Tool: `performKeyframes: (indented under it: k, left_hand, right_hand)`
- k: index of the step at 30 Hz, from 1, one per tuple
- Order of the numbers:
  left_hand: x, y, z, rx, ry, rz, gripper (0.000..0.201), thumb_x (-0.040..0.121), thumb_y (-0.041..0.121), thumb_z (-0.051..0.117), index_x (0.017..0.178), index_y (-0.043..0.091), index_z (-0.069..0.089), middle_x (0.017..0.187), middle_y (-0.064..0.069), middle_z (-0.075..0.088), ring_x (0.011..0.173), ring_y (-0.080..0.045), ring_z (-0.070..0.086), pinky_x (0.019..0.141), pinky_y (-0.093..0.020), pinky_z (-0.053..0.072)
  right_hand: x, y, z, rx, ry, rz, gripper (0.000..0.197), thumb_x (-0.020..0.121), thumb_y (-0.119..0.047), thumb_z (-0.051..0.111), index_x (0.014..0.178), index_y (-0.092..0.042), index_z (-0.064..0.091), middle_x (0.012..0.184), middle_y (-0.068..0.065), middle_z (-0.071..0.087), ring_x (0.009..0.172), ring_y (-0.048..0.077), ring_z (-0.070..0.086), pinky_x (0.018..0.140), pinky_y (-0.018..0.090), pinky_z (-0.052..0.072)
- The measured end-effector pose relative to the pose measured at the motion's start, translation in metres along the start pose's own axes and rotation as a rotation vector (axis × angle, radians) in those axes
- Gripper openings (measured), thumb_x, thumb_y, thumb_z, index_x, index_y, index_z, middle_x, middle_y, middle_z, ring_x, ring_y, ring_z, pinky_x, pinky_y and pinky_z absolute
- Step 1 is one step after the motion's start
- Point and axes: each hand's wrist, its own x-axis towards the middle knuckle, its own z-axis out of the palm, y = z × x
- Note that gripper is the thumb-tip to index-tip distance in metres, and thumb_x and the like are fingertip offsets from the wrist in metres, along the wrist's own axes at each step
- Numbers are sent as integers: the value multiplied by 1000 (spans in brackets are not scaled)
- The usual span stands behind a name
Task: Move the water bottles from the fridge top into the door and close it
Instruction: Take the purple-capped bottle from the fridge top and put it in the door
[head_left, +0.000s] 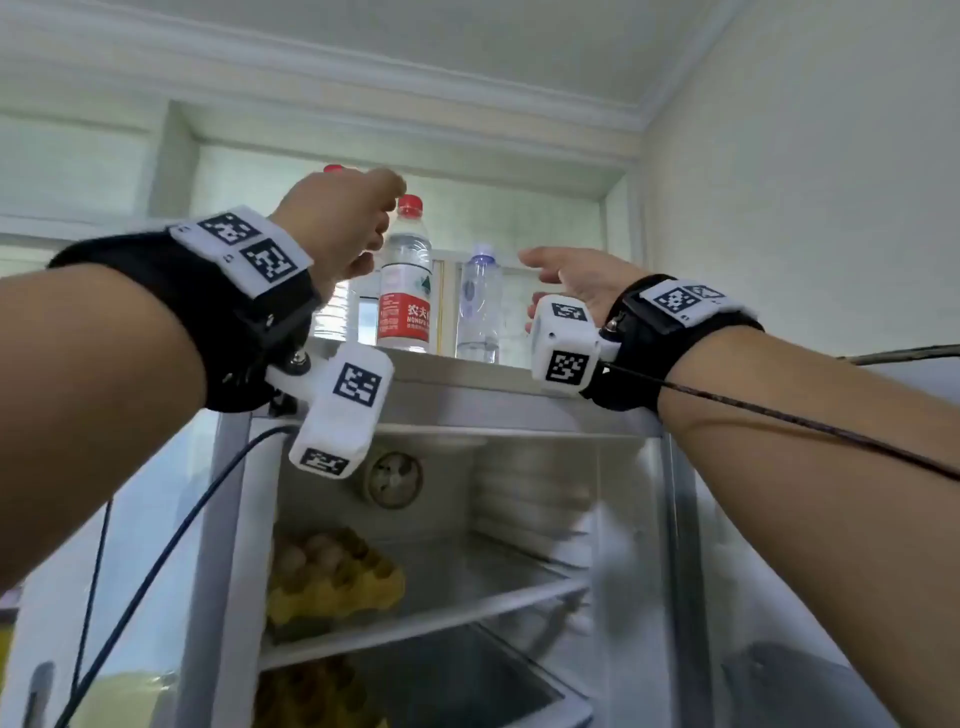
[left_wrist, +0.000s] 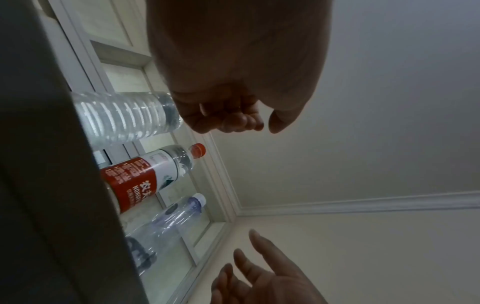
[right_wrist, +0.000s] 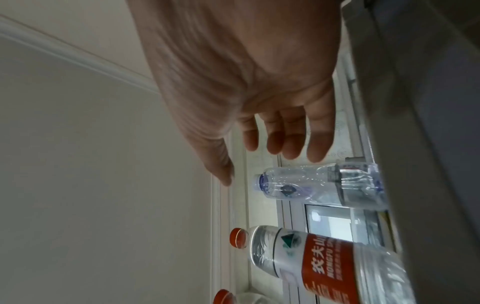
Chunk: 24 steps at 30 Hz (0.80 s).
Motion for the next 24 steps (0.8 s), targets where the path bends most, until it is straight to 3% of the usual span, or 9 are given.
performKeyframes:
  k: [3,7,10,14,15,17,18,21,24]
  left_hand:
    - [12,-19,-3,-29,-32,-20,14,90,24,55,78,20,53,61,6,42,53,-9,36,57,-22,35]
    - [23,-38,-3,-42,-51,-36,13,89,24,56,78,19,52,62,5,43,53,-9,37,58,-23,36]
    - [30,-46,-1,-61,-61,-74,14,90,24,57,78,19,52,62,5,43,52,-8,38,57,-22,37]
    - [33,-51,-5,-105,-51,-131,17,90,23,59,74,19,53,62,5,44,53,-8,39,56,-22,38]
    - [33,-51,-7,-118,-60,-150,17,89,24,60,74,18,53,62,5,44,53,-8,39,55,-21,38]
    - [32,-51,-7,-113,-75,-172,16,89,25,60,77,17,54,64,5,45,54,-8,41,53,-21,40]
    - [31,-51,-7,-97,-77,-175,15,89,25,60,79,17,54,65,4,45,55,-8,41,53,-21,40]
    - [31,-51,-5,-61,-83,-185,14,89,27,61,82,16,55,67,4,46,58,-9,43,54,-22,40]
    - [33,-52,-5,-35,-94,-201,15,87,29,61,85,16,55,69,3,48,60,-10,45,55,-25,40]
  right_hand:
    - [18,-5,7,-63,-24,29,25,81,-32,68,80,-15,51,111,9,61,94,23,66,91,36,53]
    - [47,-14,24,-255,-19,-19,24,79,-42,66,88,-21,59,126,4,54,118,27,56,104,42,45]
    - [68,-16,39,-291,-113,-41,62,81,-40,62,135,-10,50,141,11,51,128,30,51,111,44,40]
    - [83,-22,55,-550,1,-89,91,76,-50,66,147,-7,28,147,16,43,123,35,51,100,47,46]
    - [85,-21,56,-555,27,-92,89,75,-51,67,146,-10,31,146,14,45,110,30,57,84,41,53]
    - [91,-15,57,-478,9,-38,72,81,-42,67,140,-11,41,138,10,51,82,19,56,56,29,46]
    - [93,-10,59,-472,4,-9,66,81,-38,67,137,-11,44,130,8,53,77,17,55,54,28,45]
    - [101,-5,64,-551,-3,-2,43,75,-34,72,111,-13,61,123,3,59,99,23,62,81,33,55]
    - [116,1,61,-725,5,-27,15,82,-33,65,89,-19,66,109,3,59,89,21,57,67,25,46]
